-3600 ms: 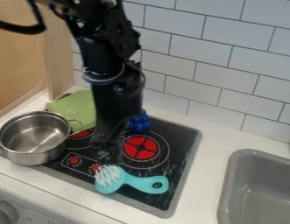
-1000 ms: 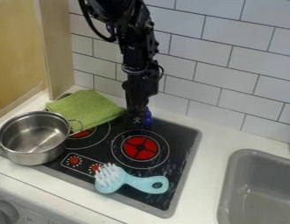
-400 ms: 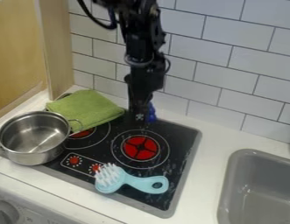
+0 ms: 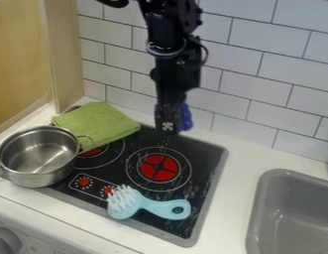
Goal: Put the blue object in the lower right corner
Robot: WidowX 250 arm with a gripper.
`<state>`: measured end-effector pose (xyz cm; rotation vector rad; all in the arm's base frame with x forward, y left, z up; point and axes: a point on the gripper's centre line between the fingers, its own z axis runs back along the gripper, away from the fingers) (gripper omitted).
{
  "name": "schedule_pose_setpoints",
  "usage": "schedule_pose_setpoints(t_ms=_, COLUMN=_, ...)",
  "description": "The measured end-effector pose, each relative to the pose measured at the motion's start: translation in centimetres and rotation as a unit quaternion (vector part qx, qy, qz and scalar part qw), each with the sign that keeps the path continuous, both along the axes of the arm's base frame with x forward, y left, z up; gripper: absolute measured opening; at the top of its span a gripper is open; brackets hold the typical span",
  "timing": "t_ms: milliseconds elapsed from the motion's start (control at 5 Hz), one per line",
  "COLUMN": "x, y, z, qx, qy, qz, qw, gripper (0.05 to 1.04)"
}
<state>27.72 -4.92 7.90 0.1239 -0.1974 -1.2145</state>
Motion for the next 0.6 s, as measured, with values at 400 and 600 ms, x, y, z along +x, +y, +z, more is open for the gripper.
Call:
schedule_pose_setpoints(t_ms=400, x=-4.9, y=-4.5, z=-1.7, qx=0.0, qy=0.026, qz=-0.074, qw=0.9969, gripper=0.757)
schedule_pose_setpoints(t_ms=600, x=-5.6, y=-5.8, z=-2.2, qx=0.0, qy=0.022, qz=-0.1, qw=0.9947, gripper=0.756)
